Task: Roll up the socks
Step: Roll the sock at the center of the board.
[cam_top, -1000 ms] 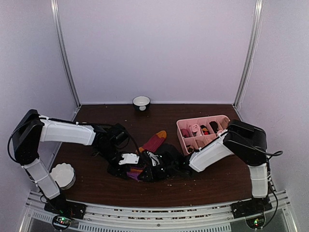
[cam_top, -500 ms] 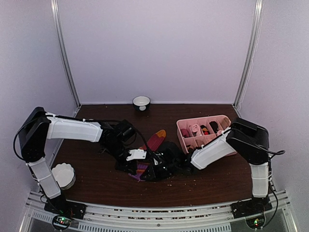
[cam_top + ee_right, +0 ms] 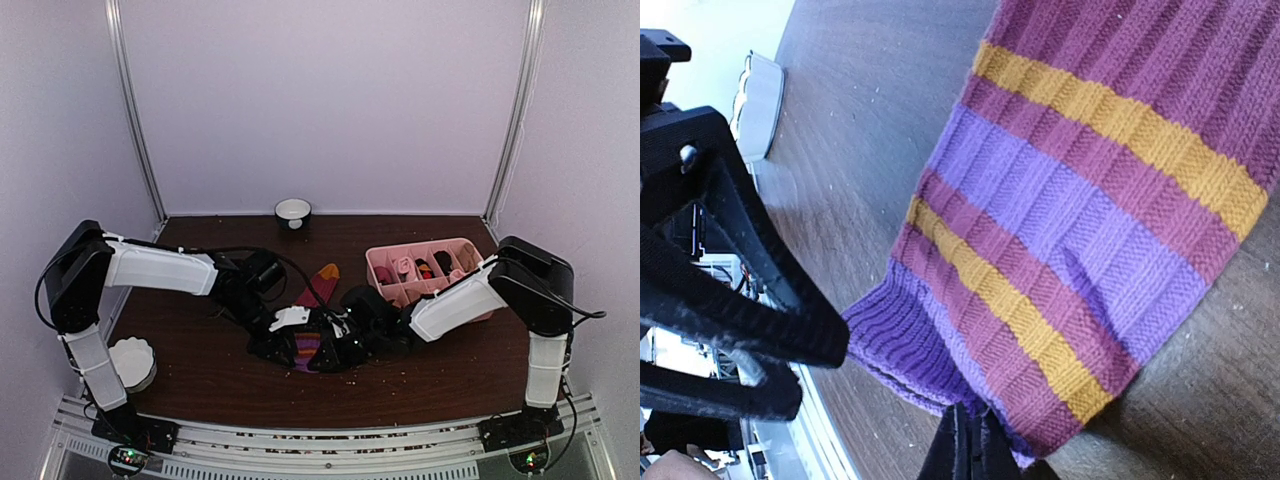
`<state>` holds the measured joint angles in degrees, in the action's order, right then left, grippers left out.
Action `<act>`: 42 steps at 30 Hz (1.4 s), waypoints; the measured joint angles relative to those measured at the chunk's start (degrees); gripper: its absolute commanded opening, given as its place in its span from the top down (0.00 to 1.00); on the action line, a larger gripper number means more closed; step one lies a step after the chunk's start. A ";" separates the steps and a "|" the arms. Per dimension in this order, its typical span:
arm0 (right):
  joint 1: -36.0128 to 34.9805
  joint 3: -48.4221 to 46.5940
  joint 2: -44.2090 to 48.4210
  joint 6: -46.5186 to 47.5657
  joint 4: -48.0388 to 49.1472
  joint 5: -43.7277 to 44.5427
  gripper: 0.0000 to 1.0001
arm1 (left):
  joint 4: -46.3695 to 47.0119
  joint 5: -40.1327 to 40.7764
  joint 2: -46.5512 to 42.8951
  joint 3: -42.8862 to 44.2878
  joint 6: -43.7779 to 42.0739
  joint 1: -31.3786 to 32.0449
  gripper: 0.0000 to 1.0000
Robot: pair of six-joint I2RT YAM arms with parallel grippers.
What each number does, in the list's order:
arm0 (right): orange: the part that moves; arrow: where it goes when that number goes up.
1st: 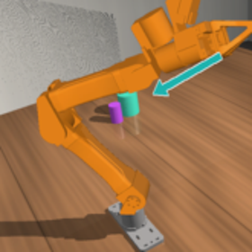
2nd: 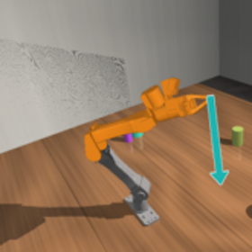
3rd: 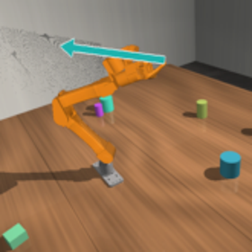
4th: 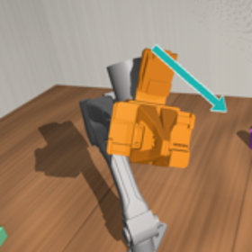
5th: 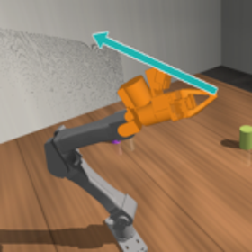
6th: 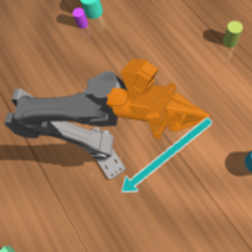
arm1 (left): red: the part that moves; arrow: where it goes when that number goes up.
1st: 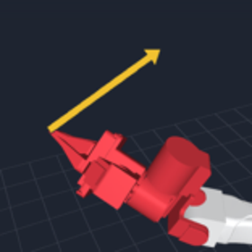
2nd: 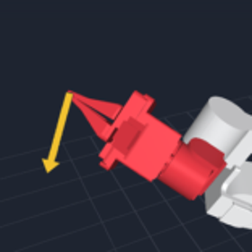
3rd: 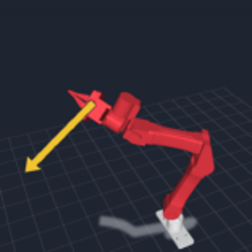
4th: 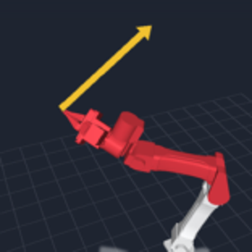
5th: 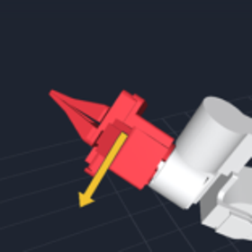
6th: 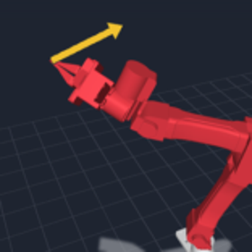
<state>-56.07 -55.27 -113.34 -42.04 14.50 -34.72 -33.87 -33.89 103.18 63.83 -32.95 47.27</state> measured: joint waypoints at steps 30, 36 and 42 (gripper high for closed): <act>0.57 -2.25 -1.11 -0.57 -2.14 -4.00 1.00 | 6.36 -1.51 1.95 -5.44 4.37 0.00 1.00; 0.79 -2.64 -1.31 -0.13 -2.19 -3.96 0.65 | 7.85 -0.76 2.60 -6.21 5.05 0.00 1.00; 2.62 -2.89 1.60 3.26 -6.60 -3.19 0.63 | 10.43 -0.59 2.16 -6.99 5.86 -0.11 1.00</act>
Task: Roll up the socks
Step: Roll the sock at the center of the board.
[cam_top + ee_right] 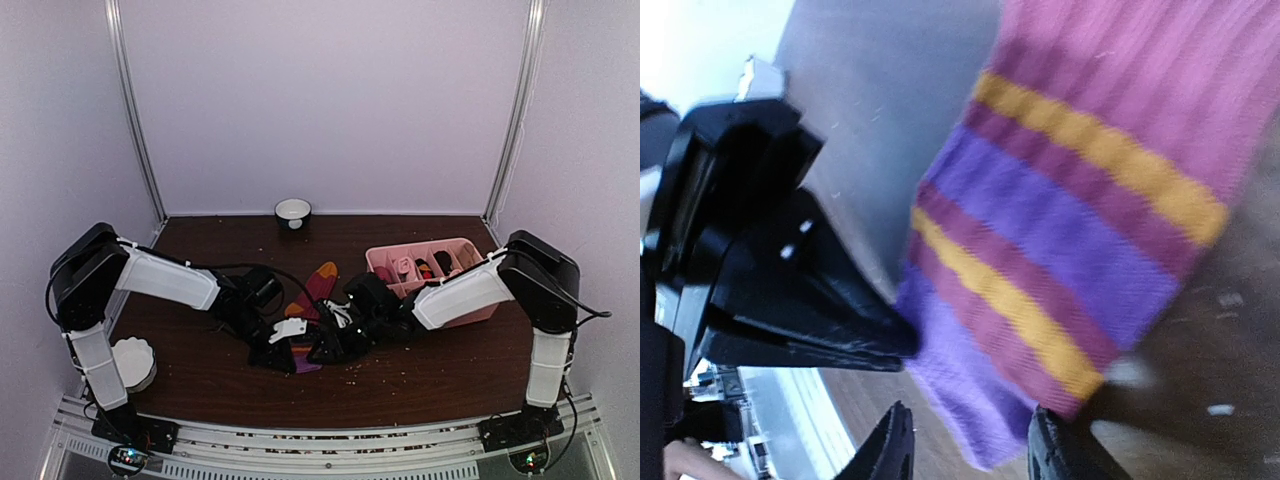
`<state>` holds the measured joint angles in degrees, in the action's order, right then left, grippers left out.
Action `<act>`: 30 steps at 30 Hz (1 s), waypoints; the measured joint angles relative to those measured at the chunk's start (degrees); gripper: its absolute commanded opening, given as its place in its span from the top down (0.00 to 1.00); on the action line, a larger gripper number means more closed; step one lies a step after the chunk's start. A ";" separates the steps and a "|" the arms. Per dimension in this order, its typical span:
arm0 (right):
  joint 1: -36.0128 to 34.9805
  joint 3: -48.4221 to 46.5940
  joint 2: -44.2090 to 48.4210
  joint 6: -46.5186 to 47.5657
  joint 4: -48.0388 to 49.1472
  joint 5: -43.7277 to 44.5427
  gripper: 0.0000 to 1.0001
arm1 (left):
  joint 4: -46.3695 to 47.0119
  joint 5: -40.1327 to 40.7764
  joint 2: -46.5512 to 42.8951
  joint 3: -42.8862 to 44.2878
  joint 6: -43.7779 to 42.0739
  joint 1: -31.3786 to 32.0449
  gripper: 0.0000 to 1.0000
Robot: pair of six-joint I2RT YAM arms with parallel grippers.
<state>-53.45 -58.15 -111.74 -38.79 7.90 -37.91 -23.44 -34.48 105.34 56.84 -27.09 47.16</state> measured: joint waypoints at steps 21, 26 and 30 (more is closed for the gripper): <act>8.39 -27.12 -8.31 7.13 -14.73 5.97 0.82 | -3.58 -1.64 -0.79 -0.17 -2.40 -0.59 1.00; 7.85 -27.02 -12.11 7.52 -16.09 7.89 0.89 | -6.23 -4.42 -1.57 0.22 -4.07 -1.09 1.00; 7.06 -26.93 -13.51 8.81 -19.63 12.44 0.91 | -7.26 -5.55 -2.25 0.83 -4.74 -1.09 1.00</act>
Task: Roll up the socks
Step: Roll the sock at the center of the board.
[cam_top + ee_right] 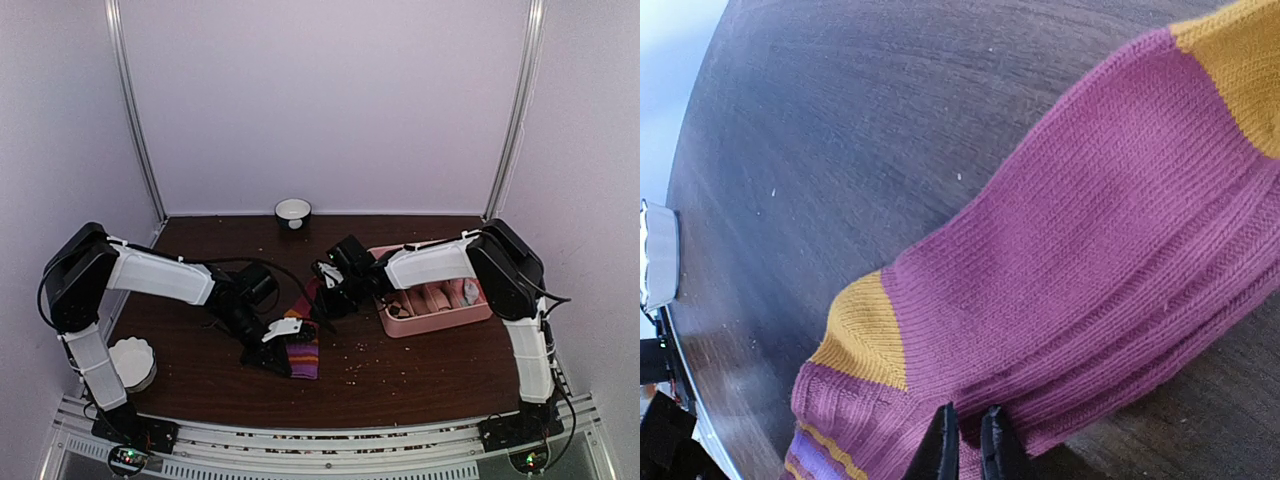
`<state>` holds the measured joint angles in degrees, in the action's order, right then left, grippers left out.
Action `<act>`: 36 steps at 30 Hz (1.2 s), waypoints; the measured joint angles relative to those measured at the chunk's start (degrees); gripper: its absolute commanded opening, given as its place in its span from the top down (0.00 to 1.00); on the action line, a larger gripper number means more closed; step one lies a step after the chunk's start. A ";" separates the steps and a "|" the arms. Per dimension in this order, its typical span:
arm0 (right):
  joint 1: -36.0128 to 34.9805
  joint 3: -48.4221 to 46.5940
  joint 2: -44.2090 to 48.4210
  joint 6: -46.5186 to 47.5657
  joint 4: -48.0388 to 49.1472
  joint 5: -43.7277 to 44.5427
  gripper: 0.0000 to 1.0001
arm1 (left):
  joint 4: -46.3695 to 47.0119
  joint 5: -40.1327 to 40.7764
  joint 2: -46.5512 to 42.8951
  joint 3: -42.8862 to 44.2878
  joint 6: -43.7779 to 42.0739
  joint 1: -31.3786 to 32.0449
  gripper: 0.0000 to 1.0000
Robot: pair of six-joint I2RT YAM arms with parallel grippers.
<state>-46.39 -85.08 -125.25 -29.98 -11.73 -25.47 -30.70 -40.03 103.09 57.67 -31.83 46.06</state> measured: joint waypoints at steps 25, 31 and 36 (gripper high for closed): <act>-0.74 20.70 17.77 6.21 8.96 14.32 0.00 | 1.75 0.96 2.93 2.03 1.20 -1.14 1.00; -0.79 29.20 28.61 2.82 13.22 15.61 0.01 | 0.81 -1.16 3.10 2.14 1.22 -2.01 1.00; 3.72 35.39 33.35 -9.90 30.97 9.57 0.00 | 0.46 -2.23 4.04 2.25 1.36 -3.13 1.00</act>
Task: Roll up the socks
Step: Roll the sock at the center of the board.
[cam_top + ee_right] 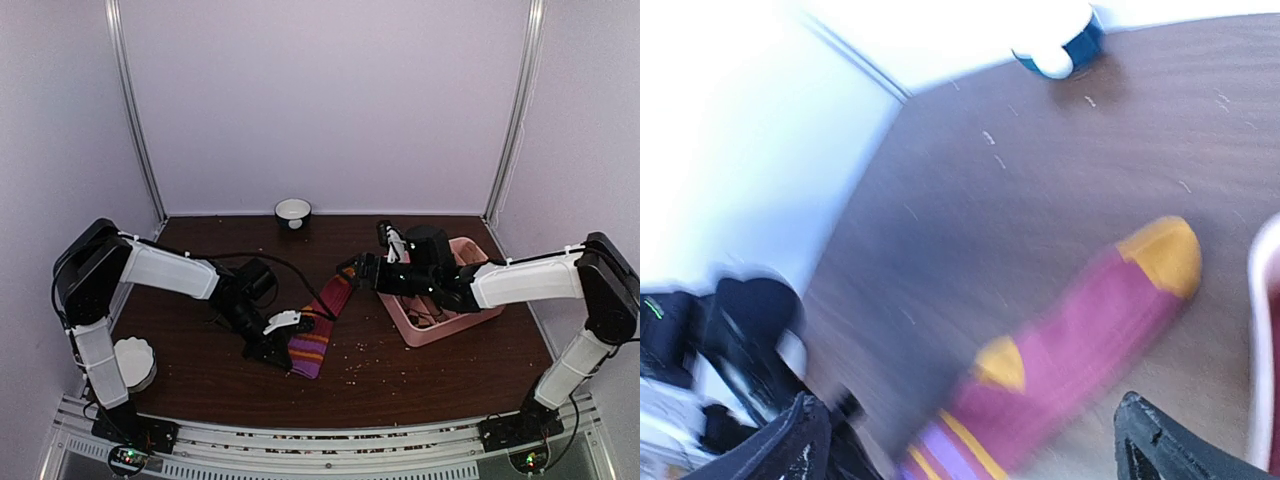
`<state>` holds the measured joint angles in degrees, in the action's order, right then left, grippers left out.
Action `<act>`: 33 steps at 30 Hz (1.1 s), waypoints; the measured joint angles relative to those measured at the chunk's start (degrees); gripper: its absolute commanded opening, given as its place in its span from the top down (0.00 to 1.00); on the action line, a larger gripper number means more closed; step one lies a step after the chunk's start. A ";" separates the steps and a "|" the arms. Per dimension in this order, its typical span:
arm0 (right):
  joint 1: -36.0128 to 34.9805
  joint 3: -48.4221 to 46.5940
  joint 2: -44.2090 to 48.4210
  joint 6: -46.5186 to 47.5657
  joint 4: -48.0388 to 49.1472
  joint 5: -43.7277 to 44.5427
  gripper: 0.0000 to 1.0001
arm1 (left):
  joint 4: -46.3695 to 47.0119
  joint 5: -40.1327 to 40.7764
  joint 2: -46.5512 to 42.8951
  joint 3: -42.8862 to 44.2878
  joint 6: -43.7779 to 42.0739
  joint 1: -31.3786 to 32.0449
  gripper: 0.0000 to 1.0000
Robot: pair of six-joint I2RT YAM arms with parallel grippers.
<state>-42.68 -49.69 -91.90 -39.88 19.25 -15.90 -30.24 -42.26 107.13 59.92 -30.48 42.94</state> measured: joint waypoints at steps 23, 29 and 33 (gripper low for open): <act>-5.46 7.19 20.94 11.93 -41.00 14.75 1.00 | -1.09 -2.49 0.50 0.52 0.66 -2.34 1.00; -5.46 11.80 32.54 7.52 -54.05 16.79 1.00 | -1.27 -2.54 0.50 0.81 0.63 -2.34 1.00; -5.05 11.69 30.82 6.12 -58.71 19.23 1.00 | -1.33 -2.54 0.55 1.03 0.61 -2.34 1.00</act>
<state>-47.72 -38.00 -61.08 -33.76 -39.46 3.33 -31.57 -44.80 107.68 60.95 -29.87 40.60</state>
